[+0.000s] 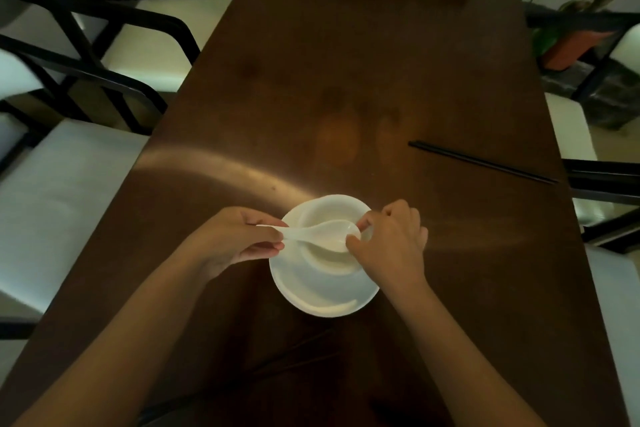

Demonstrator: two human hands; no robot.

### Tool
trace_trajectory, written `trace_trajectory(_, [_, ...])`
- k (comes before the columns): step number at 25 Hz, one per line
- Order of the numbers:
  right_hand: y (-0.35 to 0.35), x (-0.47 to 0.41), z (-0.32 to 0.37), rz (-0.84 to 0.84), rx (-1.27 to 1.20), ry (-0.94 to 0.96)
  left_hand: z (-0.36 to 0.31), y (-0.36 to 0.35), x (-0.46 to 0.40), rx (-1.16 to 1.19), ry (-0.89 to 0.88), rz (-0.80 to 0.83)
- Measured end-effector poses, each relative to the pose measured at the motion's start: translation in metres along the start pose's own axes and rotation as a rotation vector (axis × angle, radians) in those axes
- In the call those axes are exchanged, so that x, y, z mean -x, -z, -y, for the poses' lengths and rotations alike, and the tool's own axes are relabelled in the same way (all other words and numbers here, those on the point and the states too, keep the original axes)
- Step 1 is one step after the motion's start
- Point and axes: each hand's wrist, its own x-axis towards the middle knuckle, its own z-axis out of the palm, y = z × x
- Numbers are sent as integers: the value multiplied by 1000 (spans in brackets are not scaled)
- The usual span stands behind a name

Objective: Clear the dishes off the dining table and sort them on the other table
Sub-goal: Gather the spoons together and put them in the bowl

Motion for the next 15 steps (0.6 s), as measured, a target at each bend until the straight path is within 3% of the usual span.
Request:
trace_trajectory(6, [-3, 10, 0, -103, 140, 20, -2, -7, -1, -16, 3, 23])
trace_trajectory(11, [-5, 25, -10, -63, -77, 60, 3, -10, 13, -89, -25, 25])
trace_trajectory(15, [2, 42, -25, -177, -188, 70, 27, -13, 25, -196, -123, -251])
